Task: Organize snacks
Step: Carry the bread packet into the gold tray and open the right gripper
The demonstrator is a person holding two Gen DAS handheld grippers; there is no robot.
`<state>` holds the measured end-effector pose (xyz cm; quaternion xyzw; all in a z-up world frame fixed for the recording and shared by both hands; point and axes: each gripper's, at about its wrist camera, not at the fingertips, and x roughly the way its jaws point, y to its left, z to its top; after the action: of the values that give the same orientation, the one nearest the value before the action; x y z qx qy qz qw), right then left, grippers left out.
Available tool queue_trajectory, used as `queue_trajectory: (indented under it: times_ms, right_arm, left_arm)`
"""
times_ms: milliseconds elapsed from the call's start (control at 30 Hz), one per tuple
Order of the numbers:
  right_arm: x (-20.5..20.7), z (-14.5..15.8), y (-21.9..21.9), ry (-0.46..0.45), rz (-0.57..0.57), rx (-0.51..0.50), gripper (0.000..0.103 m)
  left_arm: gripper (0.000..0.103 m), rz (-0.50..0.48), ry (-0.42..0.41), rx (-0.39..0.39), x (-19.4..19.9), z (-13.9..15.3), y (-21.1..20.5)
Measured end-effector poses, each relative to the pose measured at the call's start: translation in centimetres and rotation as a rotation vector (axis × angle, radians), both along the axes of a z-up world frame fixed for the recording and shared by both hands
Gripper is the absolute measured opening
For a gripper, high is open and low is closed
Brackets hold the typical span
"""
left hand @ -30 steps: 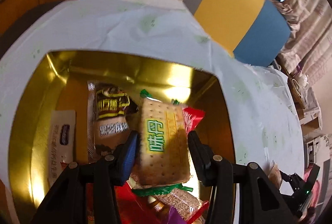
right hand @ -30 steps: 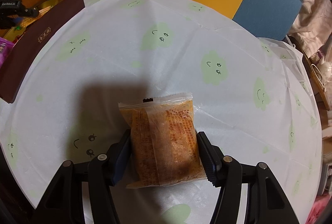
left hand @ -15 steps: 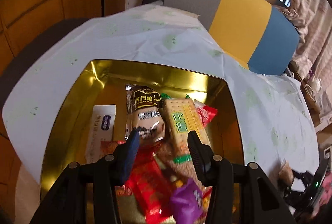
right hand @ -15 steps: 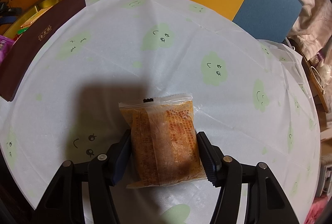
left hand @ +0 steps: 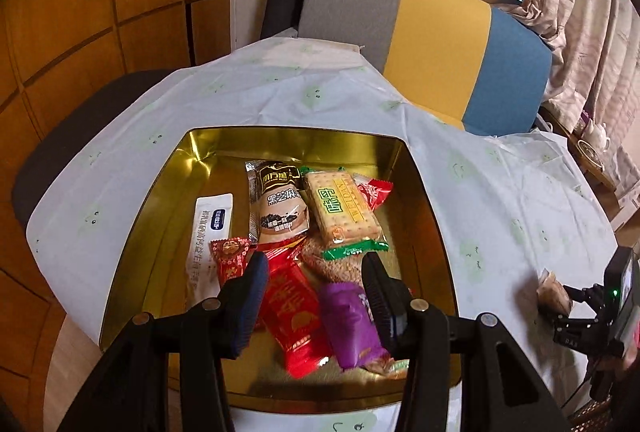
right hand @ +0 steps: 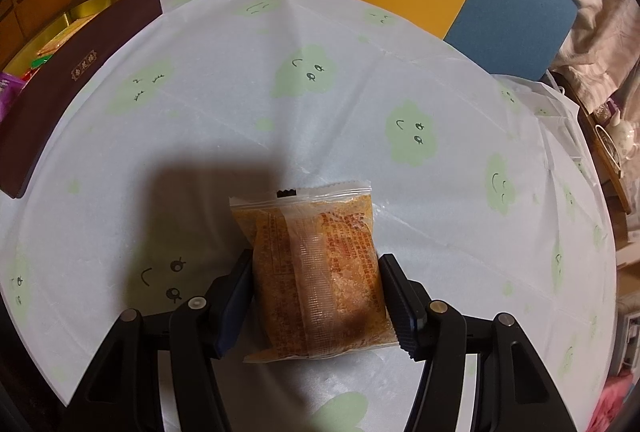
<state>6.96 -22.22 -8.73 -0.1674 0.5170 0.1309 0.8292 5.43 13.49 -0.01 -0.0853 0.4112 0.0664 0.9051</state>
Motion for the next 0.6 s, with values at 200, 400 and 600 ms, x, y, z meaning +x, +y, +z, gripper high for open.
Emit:
queue_trajectory:
  times_ms: [200, 400, 600]
  right_arm:
    - [0.2, 0.2, -0.6, 0.007, -0.014, 0.017, 0.061]
    - [0.8, -0.2, -1.2, 0.029, -0.038, 0.051, 0.061]
    - [0.9, -0.1, -1.1, 0.046, -0.079, 0.055, 0.061]
  left_arm:
    - [0.049, 0.007, -0.003, -0.006, -0.9, 0.0, 0.3]
    - [0.049, 0.011, -0.006, -0.005, -1.7, 0.0, 0.8]
    - [0.049, 0.025, -0.006, -0.014, -2.4, -0.3, 1.8]
